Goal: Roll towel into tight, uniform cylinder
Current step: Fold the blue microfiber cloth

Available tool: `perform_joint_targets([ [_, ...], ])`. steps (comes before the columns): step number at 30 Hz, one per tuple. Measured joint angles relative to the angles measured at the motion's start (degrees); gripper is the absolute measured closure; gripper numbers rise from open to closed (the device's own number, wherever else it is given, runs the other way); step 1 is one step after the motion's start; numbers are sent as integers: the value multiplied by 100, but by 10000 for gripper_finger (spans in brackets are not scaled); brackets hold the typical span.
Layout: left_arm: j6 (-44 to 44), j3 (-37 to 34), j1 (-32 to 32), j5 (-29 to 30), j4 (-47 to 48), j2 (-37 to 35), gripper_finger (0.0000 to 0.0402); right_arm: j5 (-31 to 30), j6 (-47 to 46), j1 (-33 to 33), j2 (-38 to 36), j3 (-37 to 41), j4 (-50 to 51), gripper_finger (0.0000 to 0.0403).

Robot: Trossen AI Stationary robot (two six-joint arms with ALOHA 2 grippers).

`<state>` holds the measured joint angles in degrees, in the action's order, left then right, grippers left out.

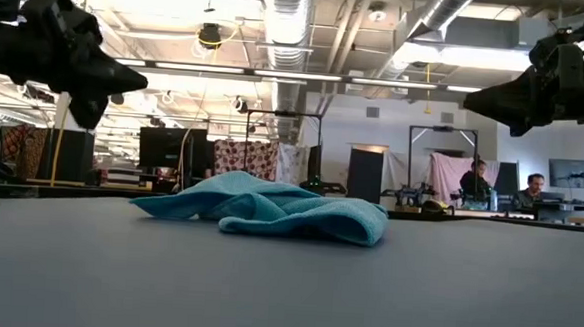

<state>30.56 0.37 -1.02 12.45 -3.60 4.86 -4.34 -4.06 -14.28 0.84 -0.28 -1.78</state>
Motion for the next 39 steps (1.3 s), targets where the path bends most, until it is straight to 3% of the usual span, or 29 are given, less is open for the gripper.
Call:
perform_joint_targets([
  [6,2279,-1,-3,176,-171,-4,401,-1,12,-1,-1,0,0,280],
  [11,2431,-1,-166,-128,-94,0,401,-649,1048,-165,-2,-2,-213,280],
  [18,2738,-1,-463,60,-364,53,401,-839,-484,-240,-14,-24,-1549,280],
  [25,1887,0,-549,164,-1732,766,401,-736,-1502,-138,-1,-115,-2390,280],
  [29,1400,102,-551,-64,-1750,1439,401,-231,-2382,155,275,-118,-2443,280],
  [34,515,189,-502,82,-1991,2428,401,-676,-3458,826,1235,-126,-2753,280],
  [39,58,241,-332,174,-2455,3449,401,-1256,-3517,1469,2612,-133,-3795,280],
])
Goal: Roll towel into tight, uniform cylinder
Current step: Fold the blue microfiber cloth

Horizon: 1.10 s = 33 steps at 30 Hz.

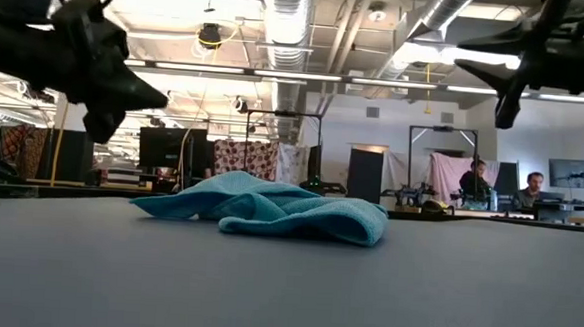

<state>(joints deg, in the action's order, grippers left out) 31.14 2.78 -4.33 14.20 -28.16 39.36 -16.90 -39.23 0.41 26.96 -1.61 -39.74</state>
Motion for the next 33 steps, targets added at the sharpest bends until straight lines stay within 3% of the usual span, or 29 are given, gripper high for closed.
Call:
perform_joint_targets([
  [5,-679,377,31,-568,85,1101,376,-96,4,203,1383,-354,-374,280],
  [9,-1817,742,-37,-1116,309,1983,334,671,1232,209,2501,-1189,329,280],
  [15,-2108,1289,-86,-920,991,2935,278,1283,2535,165,3886,-2789,2360,280],
  [20,-2233,1498,-150,-1058,970,3512,260,1503,3607,181,4744,-3849,3785,280],
  [28,-2213,1639,-462,-722,914,4221,258,2325,4435,-76,5790,-4490,4160,280],
  [33,-2009,1640,-594,-358,887,4386,258,2021,4811,-213,6224,-4498,4381,280],
])
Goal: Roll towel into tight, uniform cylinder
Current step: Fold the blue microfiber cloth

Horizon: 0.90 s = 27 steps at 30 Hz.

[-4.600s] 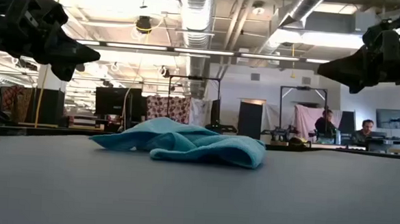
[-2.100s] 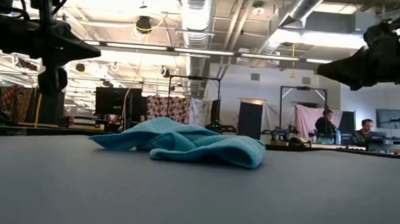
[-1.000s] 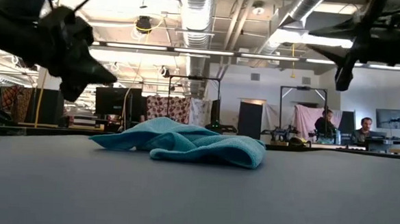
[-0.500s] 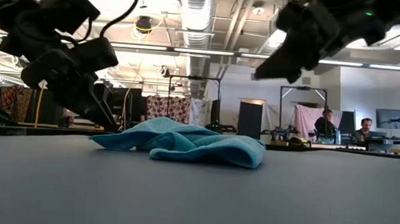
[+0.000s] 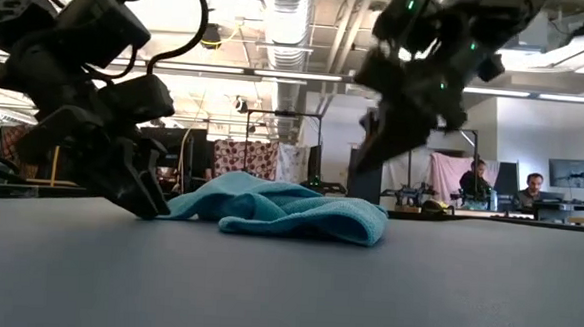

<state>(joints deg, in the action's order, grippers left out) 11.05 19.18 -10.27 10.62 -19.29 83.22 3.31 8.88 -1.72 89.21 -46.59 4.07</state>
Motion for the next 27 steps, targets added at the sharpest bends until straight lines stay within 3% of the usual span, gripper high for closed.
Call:
perform_joint_targets([
  [5,9,-9,-104,67,76,-2,280,-64,21,99,413,2,328,279],
  [12,67,-11,-154,-76,139,0,360,-1164,203,423,887,-18,277,281],
  [15,168,-11,-164,-239,136,-86,394,-1395,183,573,930,-17,288,300],
  [20,210,-33,-170,-219,283,-668,401,-1403,173,769,489,19,634,381],
  [27,197,-26,-58,203,318,-2129,401,-1248,-129,413,-744,-25,722,389],
])
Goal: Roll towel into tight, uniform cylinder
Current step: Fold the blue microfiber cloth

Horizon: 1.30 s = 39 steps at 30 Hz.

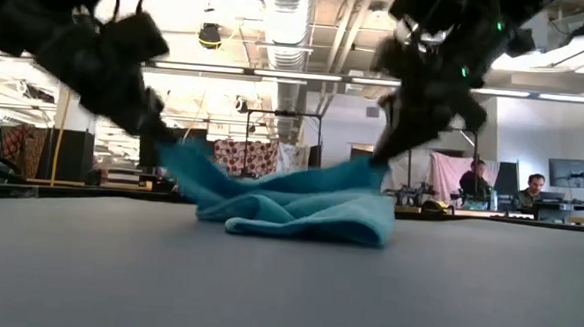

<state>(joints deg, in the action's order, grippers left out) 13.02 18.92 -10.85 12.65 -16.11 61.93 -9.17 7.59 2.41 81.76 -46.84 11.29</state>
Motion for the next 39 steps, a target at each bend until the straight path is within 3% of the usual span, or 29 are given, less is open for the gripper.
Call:
perform_joint_targets([
  [6,223,246,231,570,-174,-1374,401,1008,-288,-542,-981,-766,175,392],
  [11,-97,1162,529,1117,163,-2023,401,1055,-326,-1101,-1214,-2053,859,392],
  [15,-782,2337,910,1285,917,-2014,401,1053,-26,-1627,-997,-3266,1563,393],
  [20,-1416,4055,1404,1127,2460,-1454,401,1049,480,-2003,-373,-4745,2472,394],
  [26,-1743,5265,1522,597,4031,-693,401,1232,566,-1797,365,-5703,3517,394],
  [32,-726,5150,1082,-526,6239,-169,401,1872,58,-787,846,-5431,4736,394],
  [35,-307,4529,546,-885,6334,38,401,2257,-244,-210,1092,-4959,4617,394],
  [39,168,3474,-104,-1083,5619,244,401,3008,-609,190,1437,-4346,3943,394],
])
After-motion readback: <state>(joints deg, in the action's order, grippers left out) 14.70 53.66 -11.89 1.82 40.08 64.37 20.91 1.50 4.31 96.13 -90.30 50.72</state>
